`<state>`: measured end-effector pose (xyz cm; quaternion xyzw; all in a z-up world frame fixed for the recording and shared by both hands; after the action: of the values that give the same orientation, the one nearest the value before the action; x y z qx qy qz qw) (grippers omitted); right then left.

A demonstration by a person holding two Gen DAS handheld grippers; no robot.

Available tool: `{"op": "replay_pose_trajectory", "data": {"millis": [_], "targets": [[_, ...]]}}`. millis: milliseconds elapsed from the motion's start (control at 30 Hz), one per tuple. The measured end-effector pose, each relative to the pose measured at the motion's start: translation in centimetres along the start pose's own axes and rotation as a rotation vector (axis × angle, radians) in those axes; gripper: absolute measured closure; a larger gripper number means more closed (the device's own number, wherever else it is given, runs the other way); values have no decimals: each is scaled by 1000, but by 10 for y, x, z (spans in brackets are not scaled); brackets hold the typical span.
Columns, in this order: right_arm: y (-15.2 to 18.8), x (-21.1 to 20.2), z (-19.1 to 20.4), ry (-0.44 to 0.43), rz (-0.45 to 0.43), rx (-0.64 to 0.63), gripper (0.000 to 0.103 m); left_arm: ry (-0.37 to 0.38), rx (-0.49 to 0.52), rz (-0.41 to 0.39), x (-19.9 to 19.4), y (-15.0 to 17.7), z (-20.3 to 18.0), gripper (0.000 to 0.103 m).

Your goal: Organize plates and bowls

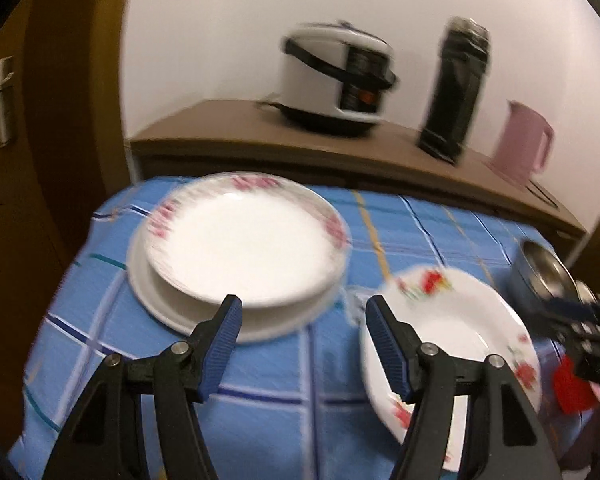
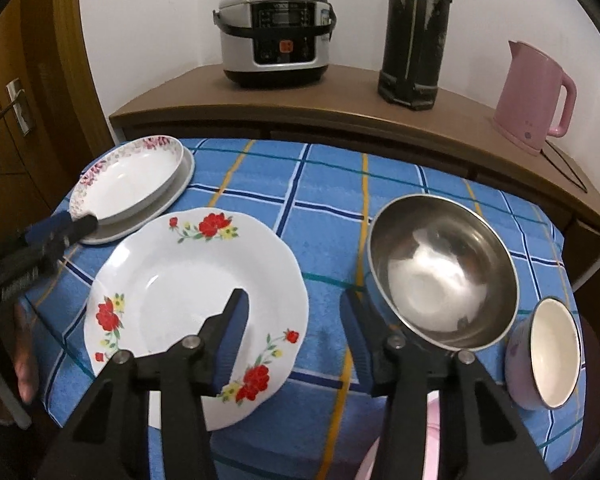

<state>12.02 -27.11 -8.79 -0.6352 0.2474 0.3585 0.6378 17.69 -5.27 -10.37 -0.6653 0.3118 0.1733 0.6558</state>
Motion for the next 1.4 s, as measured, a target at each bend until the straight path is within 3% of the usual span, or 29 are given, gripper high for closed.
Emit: {"op": "replay_pose_trajectory", "data": {"millis": [400,633,700,767,800,1100,1400], "targets": [[13,23,2,-16,89,-5,58,25,68,53,8,18,-27,37],[20,35,9,-21,120,-10,62,17,202,90,15,27,-49,37],[20,34,8,-16,109,-8,65,31,194,101,17,27,-48,41],[21,35,7,-22,102,4,69,43,187,130,22,29,-47,60],[21,35,7,-27,96,12,69,53,186,146,24,30,-47,63],[24,32,7,-70,35,40,74,55,178,135,21,30,-44,67],[31,26,13,-141,5,40,74,53,146,59,9,24,-36,67]]}}
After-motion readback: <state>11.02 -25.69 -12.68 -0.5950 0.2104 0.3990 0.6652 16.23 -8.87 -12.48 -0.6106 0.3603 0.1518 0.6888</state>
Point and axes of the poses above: each gripper's, at about its wrist camera, not at the fingertips, and x roughly the way its jaws point, z to its left, y to its underside, the point moved 6 cm from there along x, roughly the way its jaws point, and after that the axes turned 6 degrees about -y, right-handed, at the moved point
